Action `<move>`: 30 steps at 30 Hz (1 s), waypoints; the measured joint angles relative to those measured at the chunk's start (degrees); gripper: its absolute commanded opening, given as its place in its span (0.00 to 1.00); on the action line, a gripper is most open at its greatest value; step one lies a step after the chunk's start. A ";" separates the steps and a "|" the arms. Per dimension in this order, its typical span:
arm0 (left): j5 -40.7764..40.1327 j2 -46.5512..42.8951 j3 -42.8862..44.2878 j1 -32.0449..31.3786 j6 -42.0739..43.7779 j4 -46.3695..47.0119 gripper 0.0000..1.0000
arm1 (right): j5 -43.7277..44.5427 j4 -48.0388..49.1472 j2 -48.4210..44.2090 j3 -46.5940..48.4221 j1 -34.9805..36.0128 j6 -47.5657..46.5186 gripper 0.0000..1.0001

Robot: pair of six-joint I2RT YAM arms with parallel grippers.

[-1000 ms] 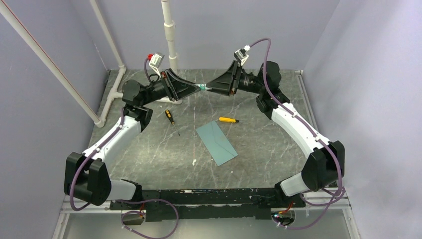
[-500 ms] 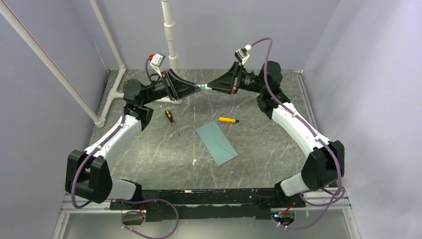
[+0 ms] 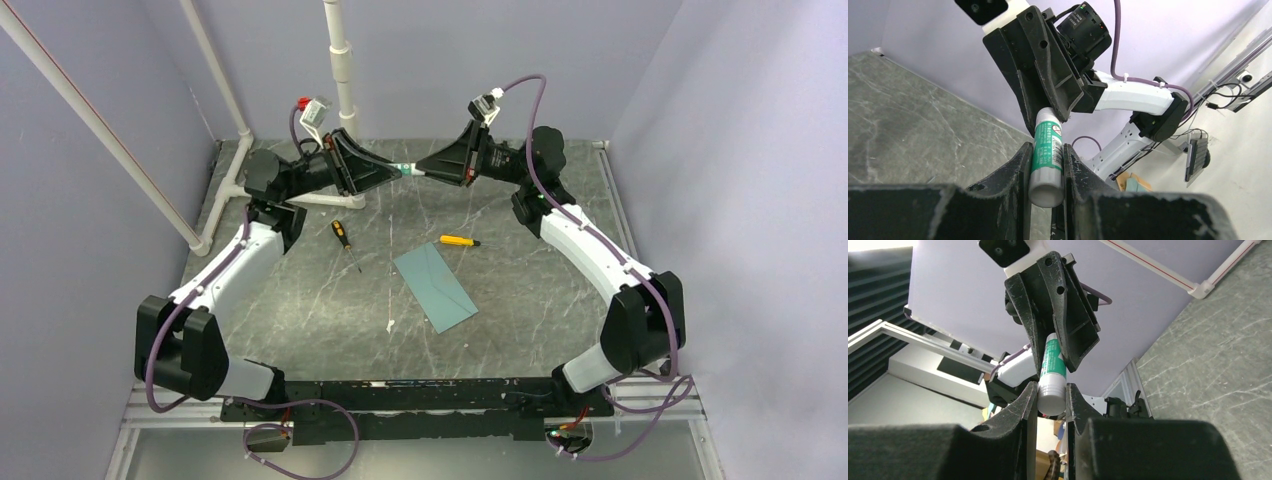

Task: Place the letter into the envelope and seal it

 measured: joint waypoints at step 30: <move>1.51 3.17 7.23 -0.24 11.41 -12.15 0.02 | -0.72 1.25 4.37 3.23 -1.01 1.92 0.00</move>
